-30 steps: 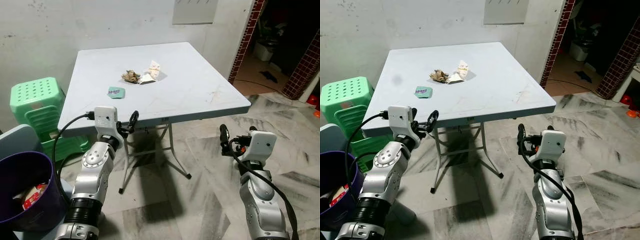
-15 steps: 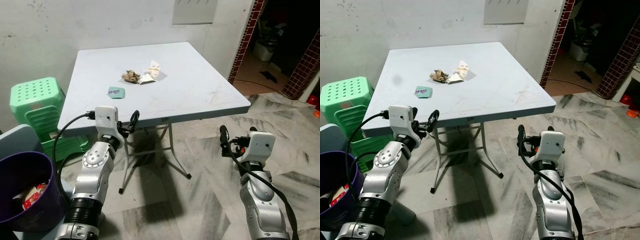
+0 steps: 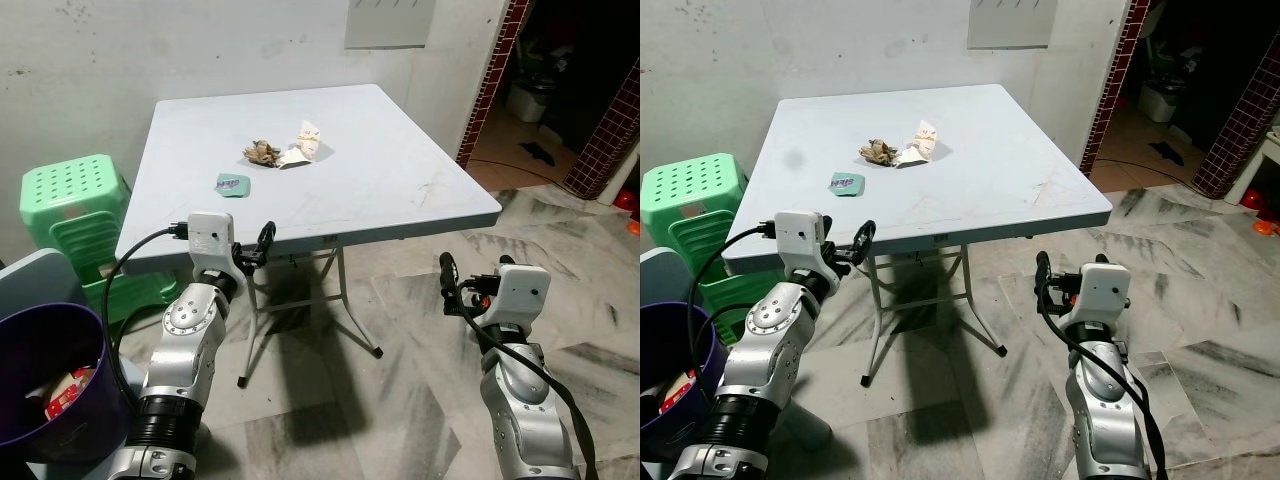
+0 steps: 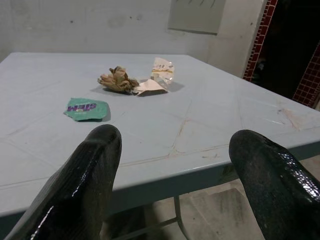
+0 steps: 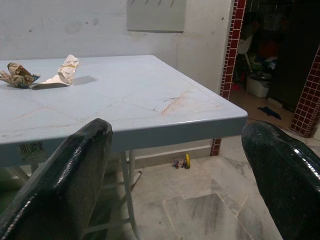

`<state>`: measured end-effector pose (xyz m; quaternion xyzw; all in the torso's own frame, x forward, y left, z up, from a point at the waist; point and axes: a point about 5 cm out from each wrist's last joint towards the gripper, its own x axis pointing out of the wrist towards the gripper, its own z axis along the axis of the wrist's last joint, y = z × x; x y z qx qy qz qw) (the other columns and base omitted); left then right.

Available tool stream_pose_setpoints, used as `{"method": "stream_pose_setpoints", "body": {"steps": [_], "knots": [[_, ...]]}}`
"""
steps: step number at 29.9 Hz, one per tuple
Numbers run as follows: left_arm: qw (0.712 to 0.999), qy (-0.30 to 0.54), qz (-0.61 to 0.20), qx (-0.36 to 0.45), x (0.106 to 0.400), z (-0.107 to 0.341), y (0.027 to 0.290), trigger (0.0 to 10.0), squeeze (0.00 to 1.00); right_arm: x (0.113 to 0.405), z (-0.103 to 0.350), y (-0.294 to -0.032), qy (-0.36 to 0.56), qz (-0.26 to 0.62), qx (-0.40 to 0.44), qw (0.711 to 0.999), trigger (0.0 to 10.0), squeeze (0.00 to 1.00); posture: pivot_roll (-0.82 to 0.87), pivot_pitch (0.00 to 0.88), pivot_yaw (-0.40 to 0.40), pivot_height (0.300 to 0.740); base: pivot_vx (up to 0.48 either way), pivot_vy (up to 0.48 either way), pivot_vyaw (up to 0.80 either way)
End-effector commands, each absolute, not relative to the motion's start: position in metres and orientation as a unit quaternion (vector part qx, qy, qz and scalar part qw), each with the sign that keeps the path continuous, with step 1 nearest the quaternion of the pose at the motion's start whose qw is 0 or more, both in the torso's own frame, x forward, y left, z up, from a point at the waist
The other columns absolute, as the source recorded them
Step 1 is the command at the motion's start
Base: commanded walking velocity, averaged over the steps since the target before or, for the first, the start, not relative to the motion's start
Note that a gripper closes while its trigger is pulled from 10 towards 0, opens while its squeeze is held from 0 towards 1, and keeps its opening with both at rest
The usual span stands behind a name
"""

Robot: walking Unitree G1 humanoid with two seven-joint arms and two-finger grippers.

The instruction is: Picking trash to rubbish bin

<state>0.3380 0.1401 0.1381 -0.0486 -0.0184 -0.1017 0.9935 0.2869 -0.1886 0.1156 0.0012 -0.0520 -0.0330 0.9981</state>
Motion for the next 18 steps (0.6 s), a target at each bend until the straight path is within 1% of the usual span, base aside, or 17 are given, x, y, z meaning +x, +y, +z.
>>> {"method": "stream_pose_setpoints", "body": {"steps": [1, 18], "knots": [[0.994, -0.022, -0.101, -0.042, 0.3386, 0.1421, 0.142, 10.0, 0.0, 0.2863, 0.1172, -0.1877, -0.053, -0.029, -0.002, 0.998, 10.0, 0.0, -0.04, 0.0, -0.024, 0.74, 0.0, 0.0, 0.0], [0.994, -0.017, -0.1, -0.046, 0.3392, 0.1423, 0.1418, 10.0, 0.0, 0.2865, 0.1173, -0.1867, -0.053, -0.023, 0.001, 0.998, 10.0, 0.0, -0.04, 0.0, -0.026, 0.74, 0.0, 0.0, 0.0]]}}
